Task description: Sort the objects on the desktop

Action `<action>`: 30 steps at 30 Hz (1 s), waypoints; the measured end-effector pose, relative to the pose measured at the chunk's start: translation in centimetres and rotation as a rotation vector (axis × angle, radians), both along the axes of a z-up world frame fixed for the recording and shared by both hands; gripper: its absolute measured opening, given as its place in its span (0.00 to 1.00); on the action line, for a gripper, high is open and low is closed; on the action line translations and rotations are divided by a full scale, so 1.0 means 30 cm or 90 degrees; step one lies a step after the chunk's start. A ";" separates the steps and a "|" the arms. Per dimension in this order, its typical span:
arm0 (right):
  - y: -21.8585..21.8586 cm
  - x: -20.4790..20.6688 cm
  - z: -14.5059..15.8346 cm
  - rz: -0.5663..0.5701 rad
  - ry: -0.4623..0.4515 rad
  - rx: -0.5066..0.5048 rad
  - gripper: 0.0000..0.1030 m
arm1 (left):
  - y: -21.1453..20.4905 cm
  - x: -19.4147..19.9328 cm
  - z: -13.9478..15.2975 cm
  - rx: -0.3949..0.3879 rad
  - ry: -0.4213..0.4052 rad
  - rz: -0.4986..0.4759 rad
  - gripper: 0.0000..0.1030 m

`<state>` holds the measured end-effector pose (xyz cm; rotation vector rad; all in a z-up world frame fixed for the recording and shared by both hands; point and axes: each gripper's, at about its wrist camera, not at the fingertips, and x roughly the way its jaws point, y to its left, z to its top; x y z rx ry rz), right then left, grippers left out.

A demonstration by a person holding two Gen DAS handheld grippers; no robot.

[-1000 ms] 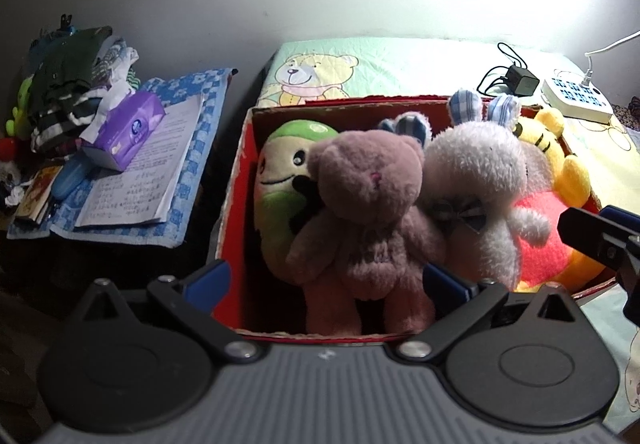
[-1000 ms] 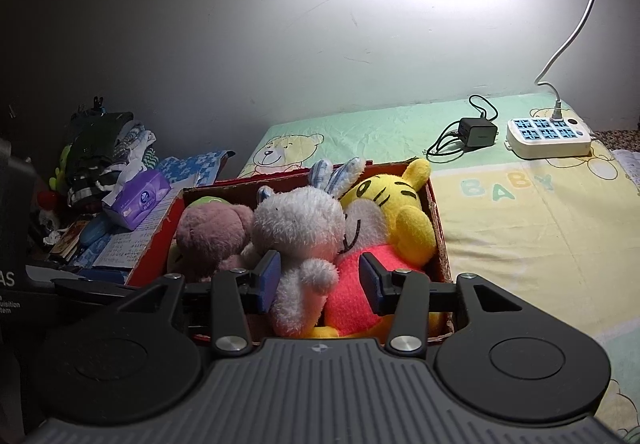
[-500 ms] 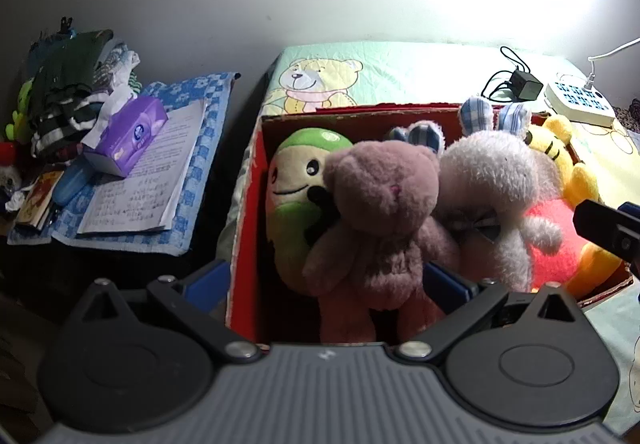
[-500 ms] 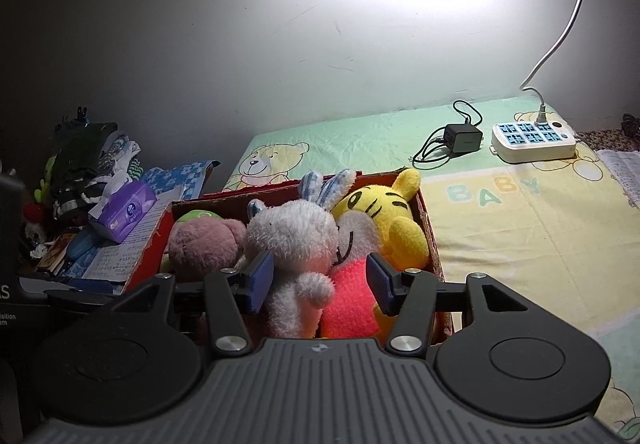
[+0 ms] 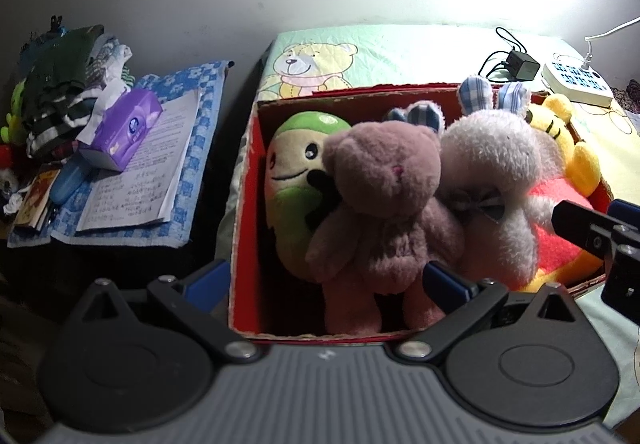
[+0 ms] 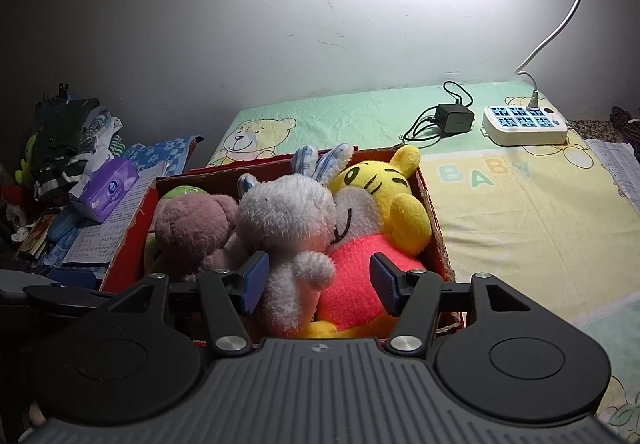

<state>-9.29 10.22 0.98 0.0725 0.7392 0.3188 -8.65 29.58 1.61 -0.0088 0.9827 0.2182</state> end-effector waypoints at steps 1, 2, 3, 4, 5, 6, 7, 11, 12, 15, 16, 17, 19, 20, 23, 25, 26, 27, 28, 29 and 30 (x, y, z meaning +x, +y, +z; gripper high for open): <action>0.003 0.001 -0.001 -0.004 0.002 -0.003 0.60 | 0.001 0.000 -0.001 -0.002 0.000 -0.002 0.99; 0.006 0.001 -0.002 -0.008 0.002 -0.005 0.61 | 0.002 -0.001 -0.002 -0.001 0.000 -0.004 0.99; 0.008 0.001 -0.004 -0.011 0.002 -0.006 0.62 | 0.002 -0.001 -0.003 0.002 0.000 -0.004 0.99; 0.011 0.001 -0.004 -0.014 0.003 -0.008 0.63 | 0.001 0.000 -0.005 0.003 0.000 -0.006 0.99; 0.013 0.002 -0.004 -0.016 0.003 -0.009 0.63 | 0.004 0.000 -0.006 0.002 0.001 -0.006 0.99; 0.015 0.001 -0.004 -0.017 0.003 -0.009 0.65 | 0.006 0.002 -0.007 0.002 0.001 -0.006 0.99; 0.016 0.002 -0.004 -0.017 0.002 -0.009 0.65 | 0.009 0.003 -0.008 0.003 0.001 -0.004 0.99; 0.021 0.001 -0.003 -0.013 0.002 -0.006 0.66 | 0.023 0.010 -0.012 -0.005 0.002 0.005 0.99; 0.023 0.002 -0.002 -0.012 0.003 -0.006 0.66 | 0.026 0.013 -0.014 -0.006 0.005 0.008 0.99; 0.026 0.005 -0.002 -0.011 0.002 -0.006 0.66 | 0.027 0.019 -0.020 -0.003 0.007 0.009 0.99; 0.027 0.006 -0.003 -0.011 0.002 -0.007 0.66 | 0.027 0.019 -0.021 -0.004 0.006 0.009 0.99; 0.028 0.007 -0.003 -0.011 0.002 -0.007 0.66 | 0.028 0.019 -0.021 -0.007 0.005 0.008 0.99; 0.028 0.008 -0.003 -0.010 0.002 -0.006 0.66 | 0.029 0.020 -0.021 -0.014 0.002 0.008 0.99; 0.028 0.008 -0.003 -0.009 0.003 -0.006 0.66 | 0.028 0.021 -0.021 -0.014 0.000 0.009 0.99; 0.030 0.013 -0.001 -0.007 0.002 -0.005 0.66 | 0.030 0.024 -0.021 -0.013 -0.006 0.017 0.99; 0.031 0.018 0.003 -0.005 0.000 -0.004 0.66 | 0.033 0.028 -0.022 -0.008 -0.007 0.025 0.99; 0.031 0.019 0.005 -0.005 -0.001 -0.004 0.66 | 0.035 0.032 -0.023 -0.007 -0.005 0.028 0.99; 0.030 0.020 0.007 -0.006 -0.003 -0.004 0.66 | 0.038 0.035 -0.025 -0.010 -0.003 0.029 0.99; 0.028 0.022 0.009 -0.006 -0.003 -0.003 0.66 | 0.042 0.038 -0.025 -0.019 0.001 0.022 0.99; 0.027 0.024 0.011 -0.006 -0.004 -0.002 0.66 | 0.040 0.040 -0.027 -0.016 0.003 0.022 0.99; 0.026 0.026 0.012 -0.006 -0.005 -0.001 0.66 | 0.036 0.041 -0.027 -0.011 0.003 0.019 0.99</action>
